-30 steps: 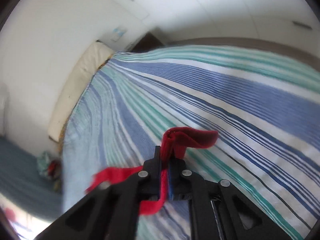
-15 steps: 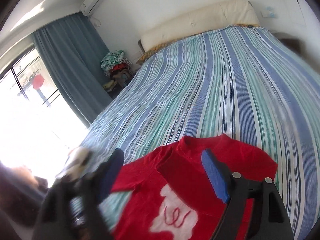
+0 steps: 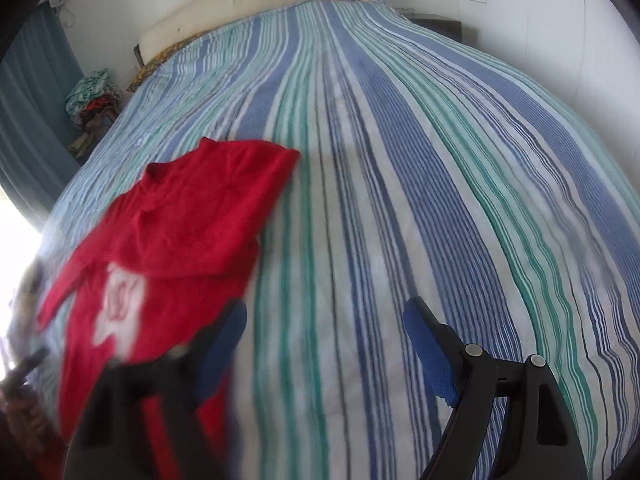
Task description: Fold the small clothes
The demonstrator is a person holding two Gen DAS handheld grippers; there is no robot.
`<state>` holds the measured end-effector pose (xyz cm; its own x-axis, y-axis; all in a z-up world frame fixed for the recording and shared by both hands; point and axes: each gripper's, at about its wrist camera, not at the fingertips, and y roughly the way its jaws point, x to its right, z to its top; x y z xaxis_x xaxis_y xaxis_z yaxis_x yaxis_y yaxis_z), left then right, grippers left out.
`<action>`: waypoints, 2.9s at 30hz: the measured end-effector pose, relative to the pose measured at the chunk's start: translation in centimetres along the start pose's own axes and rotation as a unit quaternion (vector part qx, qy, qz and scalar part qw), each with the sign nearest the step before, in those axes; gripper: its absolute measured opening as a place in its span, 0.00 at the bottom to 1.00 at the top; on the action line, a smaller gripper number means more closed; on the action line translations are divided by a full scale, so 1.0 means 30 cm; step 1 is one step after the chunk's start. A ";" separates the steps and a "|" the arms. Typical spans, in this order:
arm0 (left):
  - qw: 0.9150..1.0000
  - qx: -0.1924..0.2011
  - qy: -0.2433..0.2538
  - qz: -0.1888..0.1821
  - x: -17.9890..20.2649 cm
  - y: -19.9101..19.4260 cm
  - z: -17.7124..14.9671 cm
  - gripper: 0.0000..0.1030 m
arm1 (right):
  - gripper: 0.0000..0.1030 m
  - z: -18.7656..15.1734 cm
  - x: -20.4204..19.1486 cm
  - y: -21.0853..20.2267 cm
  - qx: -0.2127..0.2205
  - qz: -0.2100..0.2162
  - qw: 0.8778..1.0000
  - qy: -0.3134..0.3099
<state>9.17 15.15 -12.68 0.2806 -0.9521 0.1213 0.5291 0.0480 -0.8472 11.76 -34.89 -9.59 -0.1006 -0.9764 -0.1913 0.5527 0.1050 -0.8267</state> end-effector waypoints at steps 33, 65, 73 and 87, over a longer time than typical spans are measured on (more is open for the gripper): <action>1.000 -0.020 0.008 0.009 0.010 0.038 -0.005 0.99 | 1.00 -0.240 0.126 0.084 0.024 -0.100 0.995 0.001; 0.999 -0.031 0.012 0.013 0.008 0.055 -0.005 0.99 | 1.00 -0.240 0.125 0.086 0.024 -0.101 0.995 0.000; 0.999 -0.034 0.015 0.015 0.014 0.060 -0.008 0.99 | 1.00 -0.241 0.124 0.087 0.025 -0.101 0.995 0.000; 0.999 -0.037 0.017 0.017 0.019 0.062 -0.010 0.99 | 1.00 -0.241 0.124 0.088 0.025 -0.101 0.995 -0.001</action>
<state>10.09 14.60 -14.34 0.2685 -0.9603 0.0755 0.4596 0.0589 -0.8862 6.85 -36.88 -16.31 -0.2131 -0.9768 -0.0230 0.5616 -0.1032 -0.8210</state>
